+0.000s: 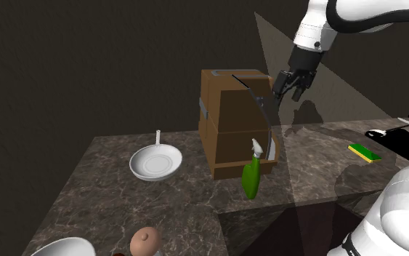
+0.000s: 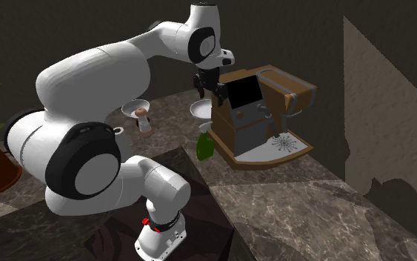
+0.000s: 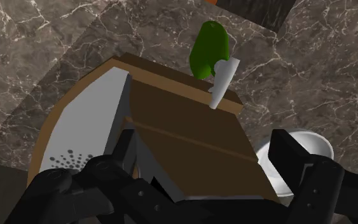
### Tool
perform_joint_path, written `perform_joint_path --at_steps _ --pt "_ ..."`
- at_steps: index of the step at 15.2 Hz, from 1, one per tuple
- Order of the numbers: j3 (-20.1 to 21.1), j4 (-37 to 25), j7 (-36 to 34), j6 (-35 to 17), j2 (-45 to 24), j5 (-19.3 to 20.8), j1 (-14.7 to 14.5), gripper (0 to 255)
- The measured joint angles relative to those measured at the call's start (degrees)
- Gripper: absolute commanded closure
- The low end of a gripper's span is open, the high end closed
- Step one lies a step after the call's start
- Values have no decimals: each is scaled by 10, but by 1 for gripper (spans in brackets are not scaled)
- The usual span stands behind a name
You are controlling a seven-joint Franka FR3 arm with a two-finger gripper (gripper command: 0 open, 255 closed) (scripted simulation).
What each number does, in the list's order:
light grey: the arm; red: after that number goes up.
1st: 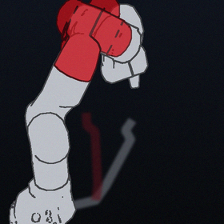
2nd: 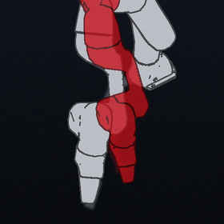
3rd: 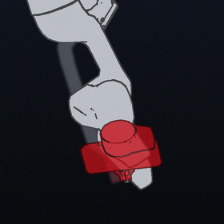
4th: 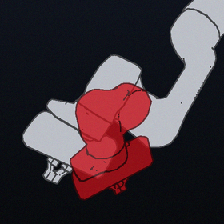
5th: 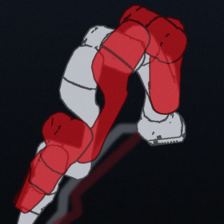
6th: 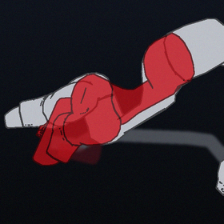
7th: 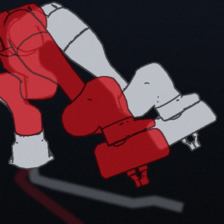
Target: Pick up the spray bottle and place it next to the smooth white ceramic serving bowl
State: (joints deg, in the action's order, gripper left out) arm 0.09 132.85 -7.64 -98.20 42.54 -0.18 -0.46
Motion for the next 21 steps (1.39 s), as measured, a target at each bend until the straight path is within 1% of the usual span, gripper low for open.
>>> perform_joint_path --at_steps 2,4,8,13,21 --pt "4 9 -8 -7 0 -3 0 0" --pt "13 32 -31 -30 -4 -8 4 0" --pt "38 78 -88 -95 -37 -24 10 0" --pt "70 118 -161 -171 -86 -45 15 0" --pt "80 165 -173 -248 -117 -50 15 0"
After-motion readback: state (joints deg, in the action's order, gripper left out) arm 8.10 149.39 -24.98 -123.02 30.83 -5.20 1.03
